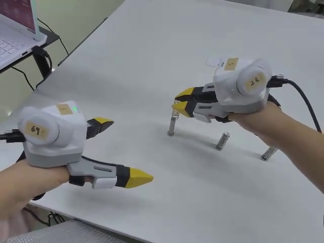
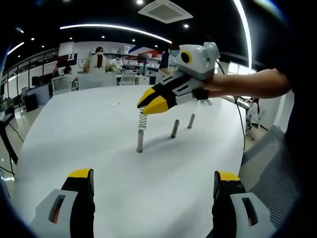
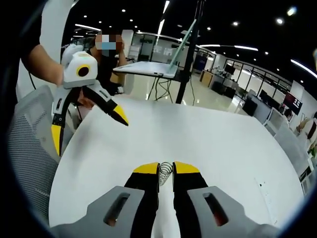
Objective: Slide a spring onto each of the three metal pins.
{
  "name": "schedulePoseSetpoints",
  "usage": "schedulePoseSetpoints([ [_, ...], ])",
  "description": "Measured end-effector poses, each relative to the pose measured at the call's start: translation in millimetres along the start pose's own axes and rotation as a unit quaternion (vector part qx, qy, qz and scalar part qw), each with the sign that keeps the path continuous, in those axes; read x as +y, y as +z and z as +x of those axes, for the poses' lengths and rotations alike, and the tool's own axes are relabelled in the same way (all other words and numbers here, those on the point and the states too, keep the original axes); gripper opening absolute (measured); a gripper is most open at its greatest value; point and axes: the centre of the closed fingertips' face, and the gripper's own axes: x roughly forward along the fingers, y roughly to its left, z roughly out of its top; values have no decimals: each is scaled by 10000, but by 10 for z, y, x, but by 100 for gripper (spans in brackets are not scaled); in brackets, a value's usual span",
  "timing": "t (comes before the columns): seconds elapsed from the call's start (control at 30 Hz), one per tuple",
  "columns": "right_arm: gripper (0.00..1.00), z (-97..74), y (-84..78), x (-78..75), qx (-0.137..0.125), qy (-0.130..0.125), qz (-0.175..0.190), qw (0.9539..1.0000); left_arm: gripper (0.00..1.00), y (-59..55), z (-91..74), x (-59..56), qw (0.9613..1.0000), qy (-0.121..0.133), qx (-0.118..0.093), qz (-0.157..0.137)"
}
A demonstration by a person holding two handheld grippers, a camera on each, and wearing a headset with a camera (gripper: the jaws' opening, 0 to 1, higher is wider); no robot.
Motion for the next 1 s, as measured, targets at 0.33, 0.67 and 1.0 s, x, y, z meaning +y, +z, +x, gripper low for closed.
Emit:
schedulePoseSetpoints([
  [0.33, 7, 45, -58, 6, 57, 30, 58, 10000, 98, 0, 8, -10, 10000, -14, 2, -2],
  [0.67, 7, 99, -160, 58, 156, 84, 191, 9997, 98, -3, -4, 0, 10000, 12, -8, -17],
  [1.0, 7, 262, -404, 142, 512, 197, 371, 9978, 98, -35, -1, 1, 10000, 10, 25, -33],
])
